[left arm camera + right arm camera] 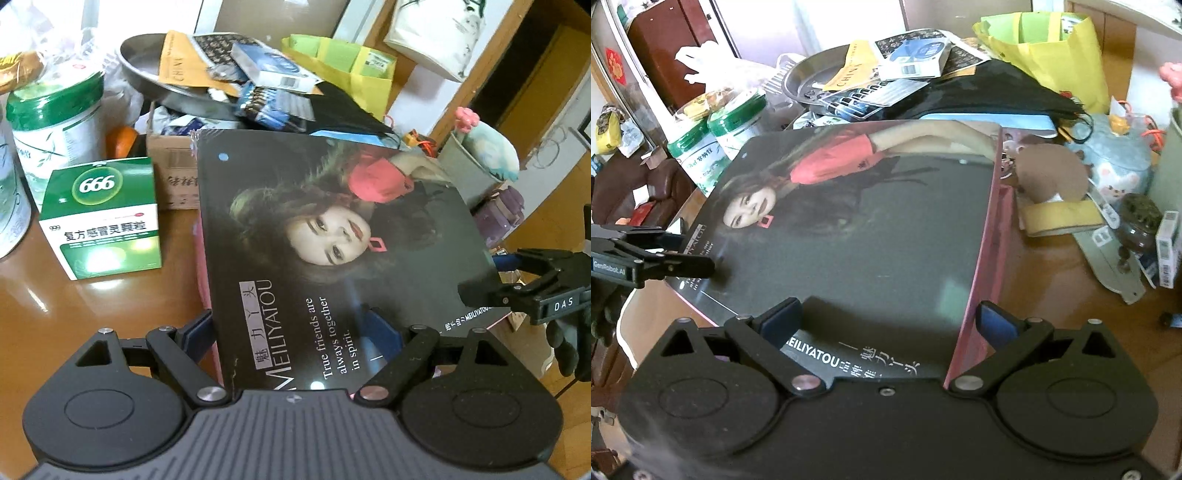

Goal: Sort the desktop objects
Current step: 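Lift the lid off the table with both tools, then carry the lid with both tools over the open pink box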

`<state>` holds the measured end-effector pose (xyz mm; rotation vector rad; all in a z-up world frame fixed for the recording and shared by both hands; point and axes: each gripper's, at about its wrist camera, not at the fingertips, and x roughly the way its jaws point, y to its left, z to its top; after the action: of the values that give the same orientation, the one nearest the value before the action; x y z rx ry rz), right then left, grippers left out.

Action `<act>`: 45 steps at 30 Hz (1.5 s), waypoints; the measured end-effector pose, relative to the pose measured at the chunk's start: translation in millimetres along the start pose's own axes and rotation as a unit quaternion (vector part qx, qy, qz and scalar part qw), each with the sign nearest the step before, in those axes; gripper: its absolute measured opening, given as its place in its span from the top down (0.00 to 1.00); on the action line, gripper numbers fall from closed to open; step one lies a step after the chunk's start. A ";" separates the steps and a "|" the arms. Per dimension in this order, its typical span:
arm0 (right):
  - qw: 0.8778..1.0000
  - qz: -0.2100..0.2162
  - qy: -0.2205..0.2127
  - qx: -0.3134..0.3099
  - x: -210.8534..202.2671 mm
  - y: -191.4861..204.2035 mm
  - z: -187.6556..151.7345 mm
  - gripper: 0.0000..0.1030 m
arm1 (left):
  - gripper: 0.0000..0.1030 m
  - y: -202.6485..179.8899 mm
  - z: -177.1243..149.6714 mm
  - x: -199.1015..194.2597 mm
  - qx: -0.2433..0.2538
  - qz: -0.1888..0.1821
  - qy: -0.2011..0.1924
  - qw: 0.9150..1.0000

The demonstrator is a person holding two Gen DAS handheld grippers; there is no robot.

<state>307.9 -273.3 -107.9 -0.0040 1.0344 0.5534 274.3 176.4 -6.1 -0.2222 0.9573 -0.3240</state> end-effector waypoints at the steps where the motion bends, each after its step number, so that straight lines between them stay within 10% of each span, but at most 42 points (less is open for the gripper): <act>1: 1.000 0.000 0.002 0.001 2.6 1.8 2.5 0.01 | 0.16 2.8 2.9 1.4 0.001 0.000 0.002 1.000; 38: 0.997 -0.038 0.009 0.064 20.6 -32.3 8.9 0.02 | 0.15 20.4 3.6 57.1 -0.041 -0.035 0.038 0.998; 45: 0.983 -0.004 -0.001 0.183 26.9 -83.2 0.6 0.02 | 0.15 23.1 -2.9 57.6 -0.052 -0.047 0.035 0.997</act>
<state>355.1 -333.3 -150.5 0.3161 1.1221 0.3485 306.6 176.6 -59.2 -0.3536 1.0357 -0.3698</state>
